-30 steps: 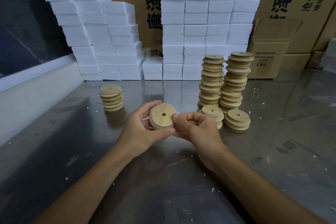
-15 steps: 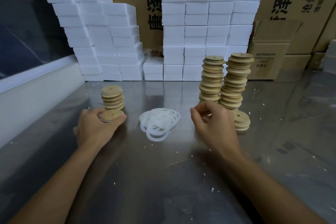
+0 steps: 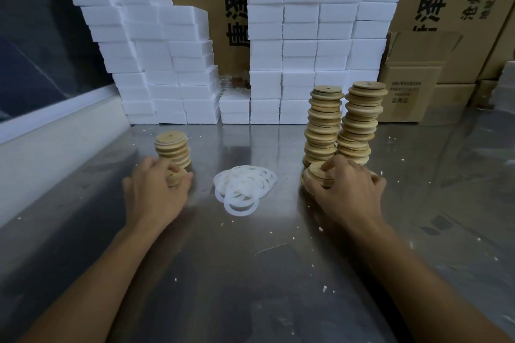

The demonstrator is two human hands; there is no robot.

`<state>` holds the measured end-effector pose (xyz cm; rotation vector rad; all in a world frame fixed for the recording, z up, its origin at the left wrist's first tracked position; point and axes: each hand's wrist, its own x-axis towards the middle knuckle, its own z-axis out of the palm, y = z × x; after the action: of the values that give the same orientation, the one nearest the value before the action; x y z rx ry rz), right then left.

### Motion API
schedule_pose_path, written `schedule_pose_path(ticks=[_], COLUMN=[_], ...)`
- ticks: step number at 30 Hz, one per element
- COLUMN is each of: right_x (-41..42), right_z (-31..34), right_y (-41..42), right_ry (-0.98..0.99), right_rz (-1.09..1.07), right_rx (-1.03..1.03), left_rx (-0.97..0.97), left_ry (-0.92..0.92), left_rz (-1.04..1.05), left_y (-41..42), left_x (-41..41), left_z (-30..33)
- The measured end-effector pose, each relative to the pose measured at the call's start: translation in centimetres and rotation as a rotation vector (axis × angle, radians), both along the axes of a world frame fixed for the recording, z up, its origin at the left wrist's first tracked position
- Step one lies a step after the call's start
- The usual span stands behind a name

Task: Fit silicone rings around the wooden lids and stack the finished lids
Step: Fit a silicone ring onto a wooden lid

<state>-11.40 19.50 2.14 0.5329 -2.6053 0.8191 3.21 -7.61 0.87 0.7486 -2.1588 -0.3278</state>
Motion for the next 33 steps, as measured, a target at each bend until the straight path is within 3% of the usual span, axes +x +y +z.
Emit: schedule_pose_path(ticks=[3, 7, 11, 17, 25, 30, 33], right_x=[-0.1, 0.1, 1.5, 3.1, 3.4, 3.7, 3.6], right_z=[-0.1, 0.1, 0.2, -0.3, -0.4, -0.7, -0.8], right_y=[0.0, -0.5, -1.4, -2.7, -3.1, -3.3, -3.3], right_ry=[0.036, 0.081, 0.114, 0.010, -0.215, -0.169, -0.184], right_rz=[0.007, 0.097, 0.273, 0.445, 0.407, 0.401, 0.407], right_rx=[-0.035, -0.188, -0.270, -0.372, -0.535, -0.509, -0.518], left_rx=[-0.089, -0.045, -0.048, -0.281, -0.099, -0.307, -0.320], left_ry=[0.004, -0.282, -0.376, -0.458, -0.444, -0.540, -0.527], left_rz=[-0.391, -0.675, -0.642, -0.580, -0.597, -0.513, -0.492], left_y=[3.0, 5.8, 6.2, 6.4, 6.5, 7.1, 7.2], left_x=[-0.3, -1.0, -1.2, -1.2, -1.1, -1.3, -1.2], left_z=[0.7, 0.7, 0.9, 1.1, 1.3, 1.3, 1.2])
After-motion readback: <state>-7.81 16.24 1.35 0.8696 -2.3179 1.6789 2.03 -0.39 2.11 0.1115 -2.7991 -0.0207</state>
